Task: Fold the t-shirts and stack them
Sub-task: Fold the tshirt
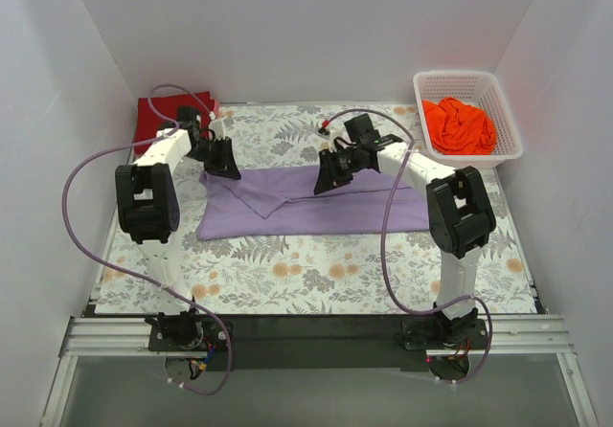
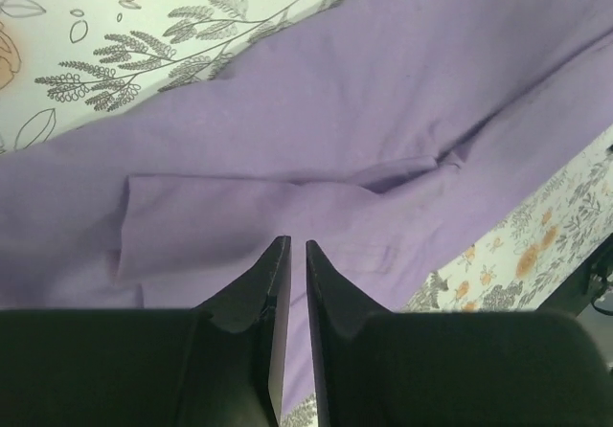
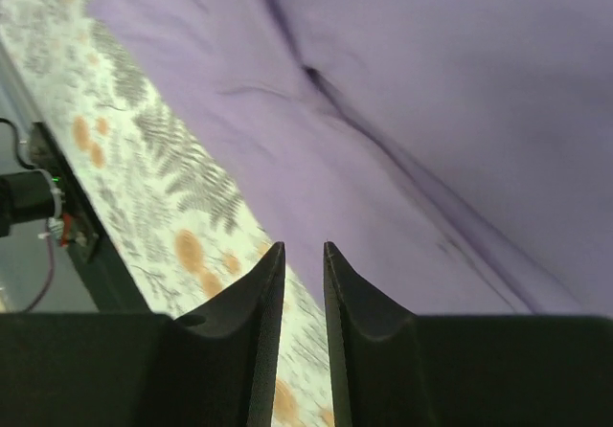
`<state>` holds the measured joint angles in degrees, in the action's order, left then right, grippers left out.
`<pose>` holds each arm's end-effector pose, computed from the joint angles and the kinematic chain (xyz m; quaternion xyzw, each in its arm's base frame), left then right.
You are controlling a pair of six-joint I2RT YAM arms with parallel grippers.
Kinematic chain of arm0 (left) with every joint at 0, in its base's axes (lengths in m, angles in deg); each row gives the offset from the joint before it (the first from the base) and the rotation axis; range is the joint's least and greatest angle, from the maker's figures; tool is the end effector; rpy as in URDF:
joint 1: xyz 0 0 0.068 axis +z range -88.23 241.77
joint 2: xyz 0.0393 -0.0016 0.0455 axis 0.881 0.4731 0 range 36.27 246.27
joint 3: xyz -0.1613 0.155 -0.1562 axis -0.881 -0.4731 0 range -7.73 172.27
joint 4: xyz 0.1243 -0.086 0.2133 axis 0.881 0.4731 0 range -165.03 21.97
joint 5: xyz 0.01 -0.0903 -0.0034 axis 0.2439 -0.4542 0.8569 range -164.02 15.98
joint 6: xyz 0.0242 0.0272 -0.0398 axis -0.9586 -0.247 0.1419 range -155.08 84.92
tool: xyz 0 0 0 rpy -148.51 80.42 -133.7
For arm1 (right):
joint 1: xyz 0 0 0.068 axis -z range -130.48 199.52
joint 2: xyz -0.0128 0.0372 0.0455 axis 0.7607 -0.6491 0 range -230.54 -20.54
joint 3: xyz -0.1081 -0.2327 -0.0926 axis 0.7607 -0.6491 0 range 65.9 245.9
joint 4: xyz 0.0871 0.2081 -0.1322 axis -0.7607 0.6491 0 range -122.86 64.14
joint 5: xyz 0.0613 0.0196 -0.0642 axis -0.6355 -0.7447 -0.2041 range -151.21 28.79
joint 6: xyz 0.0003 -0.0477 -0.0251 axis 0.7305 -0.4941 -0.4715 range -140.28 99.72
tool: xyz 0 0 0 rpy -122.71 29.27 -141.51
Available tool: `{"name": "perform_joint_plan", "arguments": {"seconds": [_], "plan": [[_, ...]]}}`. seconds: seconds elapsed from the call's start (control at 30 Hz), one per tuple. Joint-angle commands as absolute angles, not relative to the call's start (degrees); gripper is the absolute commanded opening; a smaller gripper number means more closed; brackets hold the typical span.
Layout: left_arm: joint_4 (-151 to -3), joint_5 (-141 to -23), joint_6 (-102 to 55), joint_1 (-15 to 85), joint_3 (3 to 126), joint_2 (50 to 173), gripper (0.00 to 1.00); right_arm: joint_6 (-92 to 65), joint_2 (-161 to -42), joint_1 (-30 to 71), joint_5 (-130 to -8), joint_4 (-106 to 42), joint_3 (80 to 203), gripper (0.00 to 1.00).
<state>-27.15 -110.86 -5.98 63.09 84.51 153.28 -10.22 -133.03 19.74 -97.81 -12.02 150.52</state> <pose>0.4184 -0.0116 0.2027 -0.2002 0.9176 -0.3376 0.0639 0.3655 0.2337 0.2188 -0.2612 0.8564 0.3903 0.2146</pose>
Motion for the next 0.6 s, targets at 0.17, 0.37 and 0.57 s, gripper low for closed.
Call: {"name": "perform_joint_plan", "arguments": {"seconds": [0.17, 0.37, 0.57], "plan": [[-32.05, -104.98, -2.48, 62.56, 86.48, 160.27, 0.10, -31.61, -132.86, 33.69, -83.48, 7.03, 154.58, 0.29], [-32.32, -101.18, -2.39, 62.64, 91.22, 162.57, 0.12, -40.14, -134.27, 38.80, -74.42, 8.71, 159.41, 0.30], [-30.91, -101.01, -2.65, 60.19, 88.17, 152.21, 0.16, -45.94, -140.94, 38.98, -66.41, 9.50, 168.46, 0.30]]}}
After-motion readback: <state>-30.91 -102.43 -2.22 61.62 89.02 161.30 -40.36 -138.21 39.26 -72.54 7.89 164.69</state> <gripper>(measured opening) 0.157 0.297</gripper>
